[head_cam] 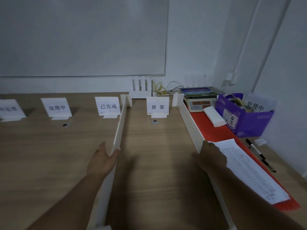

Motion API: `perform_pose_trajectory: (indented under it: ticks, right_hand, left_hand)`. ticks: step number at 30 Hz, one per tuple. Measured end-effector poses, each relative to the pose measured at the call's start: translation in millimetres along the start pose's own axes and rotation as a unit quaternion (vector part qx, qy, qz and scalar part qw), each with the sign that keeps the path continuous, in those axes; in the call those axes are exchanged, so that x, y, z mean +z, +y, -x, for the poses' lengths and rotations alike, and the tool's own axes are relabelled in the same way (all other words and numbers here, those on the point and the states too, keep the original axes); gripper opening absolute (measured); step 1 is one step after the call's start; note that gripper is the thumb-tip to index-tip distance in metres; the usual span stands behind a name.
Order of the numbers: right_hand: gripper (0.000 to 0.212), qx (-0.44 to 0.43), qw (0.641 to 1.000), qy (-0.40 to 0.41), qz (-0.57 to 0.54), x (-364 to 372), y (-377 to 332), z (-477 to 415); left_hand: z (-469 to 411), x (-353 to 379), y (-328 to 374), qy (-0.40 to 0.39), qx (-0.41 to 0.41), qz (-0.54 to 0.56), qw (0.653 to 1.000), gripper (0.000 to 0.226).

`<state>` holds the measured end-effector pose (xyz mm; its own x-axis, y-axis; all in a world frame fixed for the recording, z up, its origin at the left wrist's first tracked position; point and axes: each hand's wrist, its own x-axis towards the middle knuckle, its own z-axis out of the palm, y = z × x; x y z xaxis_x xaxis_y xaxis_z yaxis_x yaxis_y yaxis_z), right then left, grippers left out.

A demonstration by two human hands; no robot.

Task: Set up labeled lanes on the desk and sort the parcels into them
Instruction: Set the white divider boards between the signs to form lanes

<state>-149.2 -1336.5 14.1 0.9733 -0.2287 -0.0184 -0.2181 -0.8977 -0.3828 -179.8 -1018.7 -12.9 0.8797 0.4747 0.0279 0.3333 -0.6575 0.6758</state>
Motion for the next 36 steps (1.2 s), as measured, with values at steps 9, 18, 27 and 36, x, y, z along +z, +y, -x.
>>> perform_pose_trajectory:
  ticks: [9, 18, 27, 36]
  right_hand:
    - [0.054, -0.140, 0.989, 0.045, -0.007, -4, -100, 21]
    - [0.063, -0.233, 0.969, 0.055, -0.056, 24, -222, 87]
    - [0.061, -0.336, 0.940, 0.002, -0.060, 104, -412, 205]
    - [0.058, -0.435, 0.894, -0.069, -0.078, 189, -584, 330]
  left_hand:
    - [14, -53, -2, 0.126, 0.045, 0.051, 0.990, 0.073]
    - [10, -135, -73, 0.194, 0.052, 0.118, 0.973, 0.070]
    - [7, -284, -234, 0.257, -0.013, 0.119, 0.959, 0.074]
    - [24, -420, -389, 0.330, -0.107, 0.074, 0.935, 0.077]
